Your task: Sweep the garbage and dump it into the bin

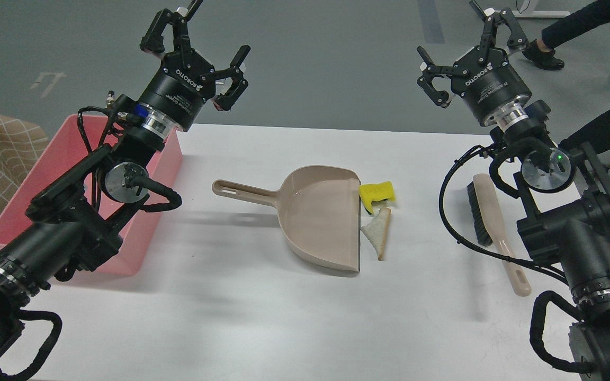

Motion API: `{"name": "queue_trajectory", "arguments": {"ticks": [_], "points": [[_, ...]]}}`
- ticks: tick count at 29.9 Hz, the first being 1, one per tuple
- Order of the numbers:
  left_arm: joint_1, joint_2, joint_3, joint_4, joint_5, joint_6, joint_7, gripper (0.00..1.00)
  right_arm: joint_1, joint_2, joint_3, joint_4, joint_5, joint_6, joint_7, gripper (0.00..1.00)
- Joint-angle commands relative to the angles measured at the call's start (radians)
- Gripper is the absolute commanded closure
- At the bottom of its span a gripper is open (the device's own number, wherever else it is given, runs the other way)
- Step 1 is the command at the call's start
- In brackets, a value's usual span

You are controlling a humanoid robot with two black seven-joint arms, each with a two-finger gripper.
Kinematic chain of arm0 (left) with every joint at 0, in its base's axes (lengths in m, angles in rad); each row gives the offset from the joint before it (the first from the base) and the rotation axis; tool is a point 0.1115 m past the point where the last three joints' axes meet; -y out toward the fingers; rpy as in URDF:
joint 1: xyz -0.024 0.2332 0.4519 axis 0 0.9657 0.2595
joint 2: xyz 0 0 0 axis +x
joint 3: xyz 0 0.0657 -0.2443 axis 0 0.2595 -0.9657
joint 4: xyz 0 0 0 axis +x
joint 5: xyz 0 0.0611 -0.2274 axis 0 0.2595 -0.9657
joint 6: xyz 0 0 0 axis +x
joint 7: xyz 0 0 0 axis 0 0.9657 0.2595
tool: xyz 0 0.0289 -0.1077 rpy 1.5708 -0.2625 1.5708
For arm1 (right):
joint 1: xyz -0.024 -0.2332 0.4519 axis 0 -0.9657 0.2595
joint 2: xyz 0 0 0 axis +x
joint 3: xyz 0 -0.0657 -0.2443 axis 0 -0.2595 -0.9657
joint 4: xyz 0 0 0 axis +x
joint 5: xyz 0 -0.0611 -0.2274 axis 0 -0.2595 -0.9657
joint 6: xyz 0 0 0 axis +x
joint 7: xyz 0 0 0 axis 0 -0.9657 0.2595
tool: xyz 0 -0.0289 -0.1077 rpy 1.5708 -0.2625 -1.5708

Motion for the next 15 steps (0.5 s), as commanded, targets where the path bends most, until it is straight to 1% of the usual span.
{"name": "queue_trajectory", "arguments": {"ticks": [1, 15], "points": [[-0.003, -0.001, 0.001, 0.004, 0.0, 0.002, 0.0, 0.02, 0.001, 0.0, 0.001, -0.003, 0.0, 0.0, 0.002, 0.0], [-0.012, 0.005, -0.002, 0.004, 0.003, 0.002, 0.0, 0.02, -0.002, 0.0, 0.001, 0.0, 0.0, 0.0, 0.001, 0.0]]}}
